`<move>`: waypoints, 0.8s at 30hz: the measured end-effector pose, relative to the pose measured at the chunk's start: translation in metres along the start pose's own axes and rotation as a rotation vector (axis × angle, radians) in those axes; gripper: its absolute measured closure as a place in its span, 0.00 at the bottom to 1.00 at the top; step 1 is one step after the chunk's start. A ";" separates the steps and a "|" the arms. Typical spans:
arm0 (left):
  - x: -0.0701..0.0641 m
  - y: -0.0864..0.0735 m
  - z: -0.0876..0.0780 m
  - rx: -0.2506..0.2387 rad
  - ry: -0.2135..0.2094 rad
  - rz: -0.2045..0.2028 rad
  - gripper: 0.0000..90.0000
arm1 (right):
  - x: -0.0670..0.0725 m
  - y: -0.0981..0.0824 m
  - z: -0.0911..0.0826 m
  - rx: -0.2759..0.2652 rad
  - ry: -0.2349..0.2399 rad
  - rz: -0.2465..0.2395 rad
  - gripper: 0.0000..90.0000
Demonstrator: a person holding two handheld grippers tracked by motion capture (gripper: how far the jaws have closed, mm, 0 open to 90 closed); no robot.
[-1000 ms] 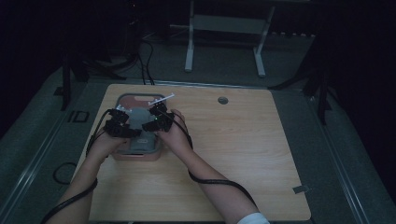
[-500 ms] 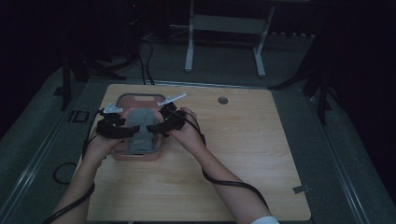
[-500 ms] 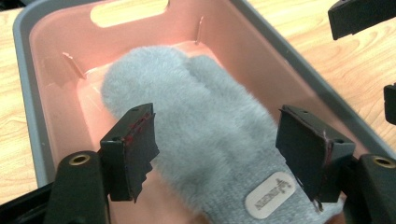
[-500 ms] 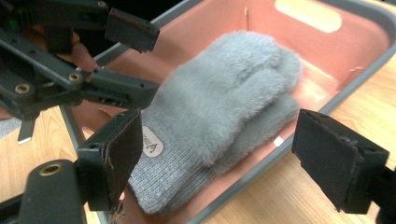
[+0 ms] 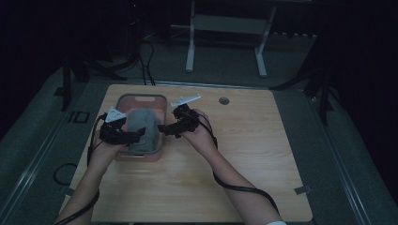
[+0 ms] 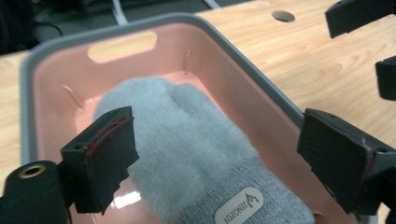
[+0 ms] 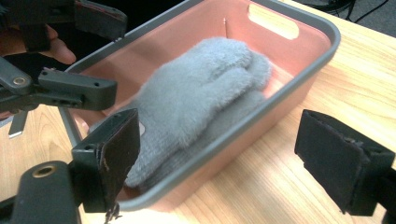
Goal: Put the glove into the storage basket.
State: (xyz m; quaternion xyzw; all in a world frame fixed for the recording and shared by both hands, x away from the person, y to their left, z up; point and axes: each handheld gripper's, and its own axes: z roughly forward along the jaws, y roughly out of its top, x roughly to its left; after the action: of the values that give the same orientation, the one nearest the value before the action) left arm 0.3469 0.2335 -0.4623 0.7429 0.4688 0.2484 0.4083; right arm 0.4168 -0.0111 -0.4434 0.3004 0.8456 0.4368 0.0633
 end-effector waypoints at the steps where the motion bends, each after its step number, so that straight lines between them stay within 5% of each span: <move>1: -0.002 -0.001 -0.001 -0.013 0.012 0.011 0.12 | -0.002 -0.003 -0.004 -0.005 -0.006 0.000 0.16; 24: -0.032 -0.023 -0.012 -0.062 -0.052 0.058 0.10 | -0.016 -0.049 -0.041 0.039 -0.036 -0.037 0.16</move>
State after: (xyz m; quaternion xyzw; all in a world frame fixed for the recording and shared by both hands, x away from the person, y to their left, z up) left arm 0.3122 0.2141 -0.4746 0.7494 0.4284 0.2551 0.4357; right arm 0.3923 -0.0701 -0.4592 0.2938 0.8580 0.4135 0.0808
